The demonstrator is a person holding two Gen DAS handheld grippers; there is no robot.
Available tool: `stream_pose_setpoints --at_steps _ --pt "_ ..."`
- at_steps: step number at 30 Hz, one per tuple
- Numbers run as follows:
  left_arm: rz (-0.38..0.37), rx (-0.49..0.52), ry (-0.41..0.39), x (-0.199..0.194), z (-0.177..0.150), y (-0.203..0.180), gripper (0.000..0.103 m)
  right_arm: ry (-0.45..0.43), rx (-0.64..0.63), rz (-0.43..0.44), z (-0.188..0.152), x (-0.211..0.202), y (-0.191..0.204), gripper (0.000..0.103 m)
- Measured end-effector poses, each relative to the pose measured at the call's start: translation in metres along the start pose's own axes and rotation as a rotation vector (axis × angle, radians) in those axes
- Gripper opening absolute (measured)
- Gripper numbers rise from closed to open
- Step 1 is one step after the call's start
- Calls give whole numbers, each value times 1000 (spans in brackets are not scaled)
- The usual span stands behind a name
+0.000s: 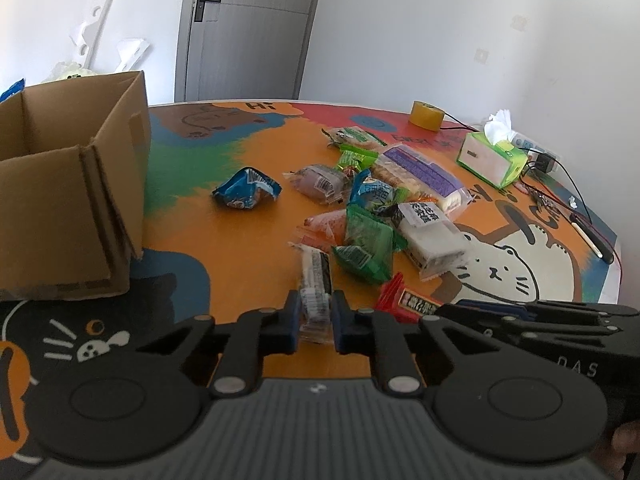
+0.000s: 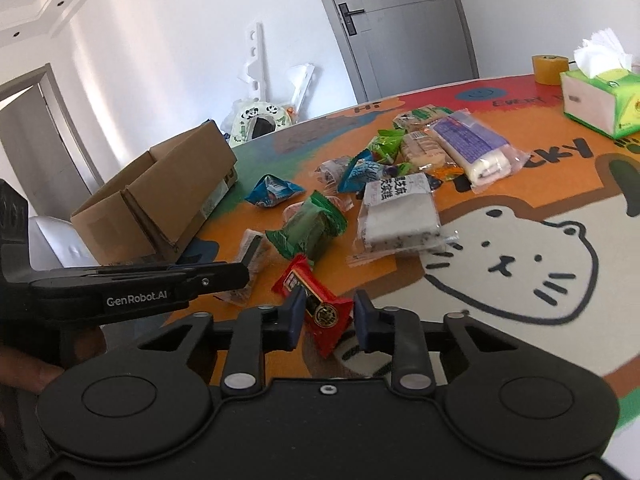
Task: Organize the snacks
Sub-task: 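Grasp the clear-wrapped snack stick with the left gripper while the right grasps the red bar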
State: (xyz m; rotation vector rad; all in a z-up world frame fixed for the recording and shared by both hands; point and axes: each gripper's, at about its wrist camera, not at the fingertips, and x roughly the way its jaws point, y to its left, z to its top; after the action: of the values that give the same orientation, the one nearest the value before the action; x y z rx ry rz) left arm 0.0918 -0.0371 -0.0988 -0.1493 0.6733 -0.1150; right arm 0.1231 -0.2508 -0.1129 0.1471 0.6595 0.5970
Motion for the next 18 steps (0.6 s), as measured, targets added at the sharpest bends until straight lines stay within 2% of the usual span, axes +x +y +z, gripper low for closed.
stream_pose_setpoints --at_steps 9,13,15,18 --pt "6 -4 2 -14 -7 5 15 -12 47 -91 -4 -11 -9 22" --pt "18 5 -2 -21 -6 6 16 -7 49 -71 -5 -12 -6 27" --pt "38 3 -12 -22 -5 7 18 -5 37 -62 -5 -11 -3 38" --pt "39 -6 -14 -21 -3 9 19 -12 13 -71 -3 -7 2 47"
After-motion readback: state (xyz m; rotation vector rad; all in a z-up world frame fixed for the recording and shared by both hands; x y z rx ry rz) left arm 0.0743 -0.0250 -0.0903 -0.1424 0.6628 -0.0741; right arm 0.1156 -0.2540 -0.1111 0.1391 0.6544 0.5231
